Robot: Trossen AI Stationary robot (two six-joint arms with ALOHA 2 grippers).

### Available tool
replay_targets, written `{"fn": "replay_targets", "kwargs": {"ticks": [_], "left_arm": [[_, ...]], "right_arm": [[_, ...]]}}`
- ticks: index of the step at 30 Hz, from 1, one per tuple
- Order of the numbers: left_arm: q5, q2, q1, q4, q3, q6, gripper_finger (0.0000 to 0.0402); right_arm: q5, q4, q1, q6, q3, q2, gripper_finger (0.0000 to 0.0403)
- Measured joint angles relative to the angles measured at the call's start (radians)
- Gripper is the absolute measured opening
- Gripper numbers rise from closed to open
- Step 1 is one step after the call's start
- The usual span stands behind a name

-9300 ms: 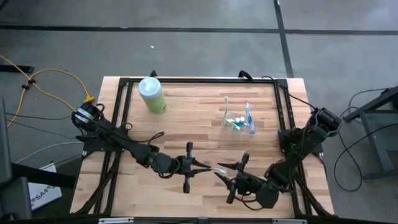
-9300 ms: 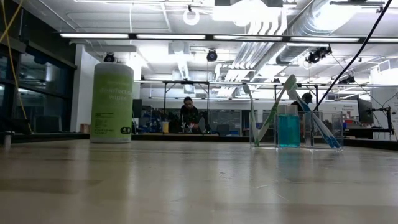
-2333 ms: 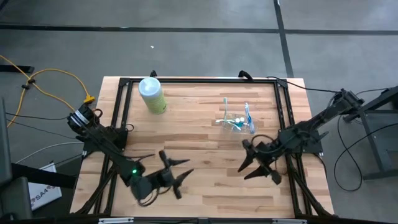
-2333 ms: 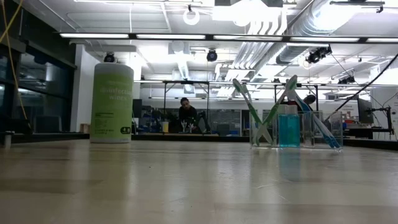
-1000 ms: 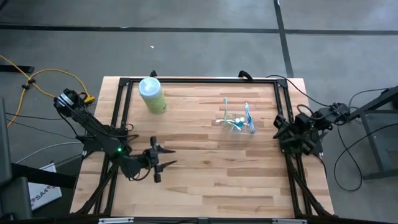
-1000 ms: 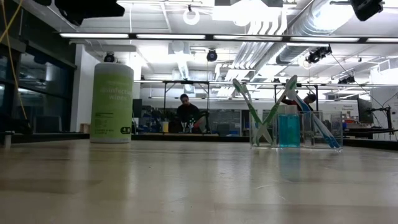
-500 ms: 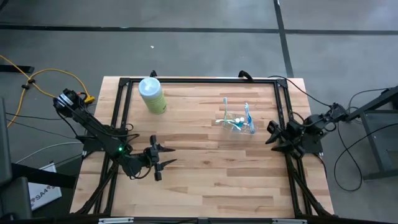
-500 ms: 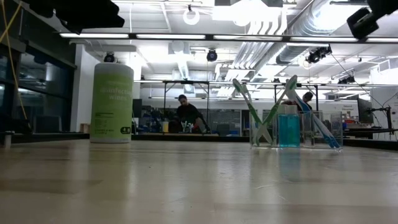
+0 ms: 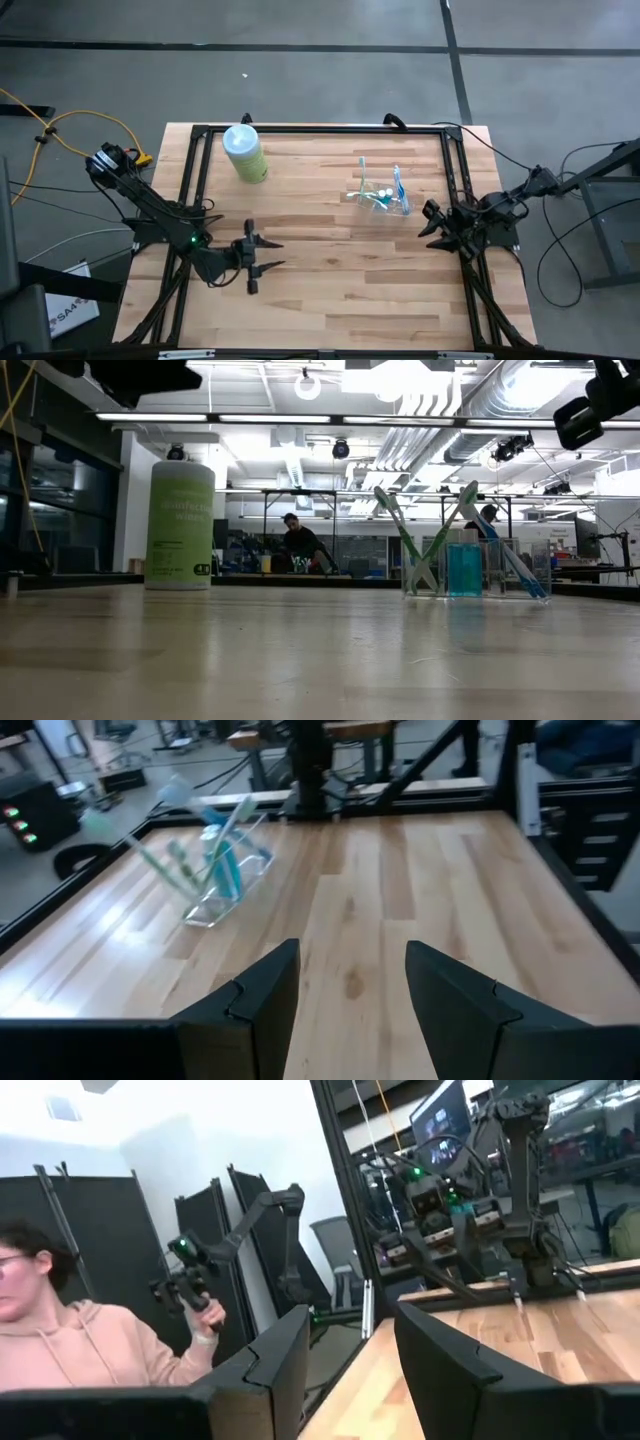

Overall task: Pick & Place toothbrushing station
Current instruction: Return to Home Position

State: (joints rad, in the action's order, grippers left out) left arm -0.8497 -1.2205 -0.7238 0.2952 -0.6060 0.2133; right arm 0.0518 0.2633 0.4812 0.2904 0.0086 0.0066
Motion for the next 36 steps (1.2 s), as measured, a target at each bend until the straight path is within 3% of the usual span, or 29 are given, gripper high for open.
{"fn": "replay_targets", "kwargs": {"ticks": [5, 15, 24, 31, 36], "left_arm": [[0.065, 0.000, 0.000, 0.057, 0.000, -0.054, 0.0177], [0.105, 0.000, 0.000, 0.091, 0.000, -0.064, 0.0177], [0.142, 0.000, -0.001, 0.115, 0.000, -0.088, 0.0177], [0.142, 0.000, -0.001, 0.117, 0.000, -0.088, 0.0177], [0.142, 0.000, -0.001, 0.117, 0.000, -0.088, 0.0177]], "right_arm": [[-0.010, -0.005, 0.000, -0.024, 0.000, 0.000, 0.0142], [-0.210, -0.158, 0.000, -0.040, 0.000, 0.000, 0.0142], [-0.063, -0.262, 0.000, -0.119, 0.005, 0.000, 0.0142], [-0.055, -0.323, 0.000, -0.118, 0.026, 0.000, 0.0142], [-0.058, -0.252, 0.000, -0.120, 0.009, 0.000, 0.0142]]}}
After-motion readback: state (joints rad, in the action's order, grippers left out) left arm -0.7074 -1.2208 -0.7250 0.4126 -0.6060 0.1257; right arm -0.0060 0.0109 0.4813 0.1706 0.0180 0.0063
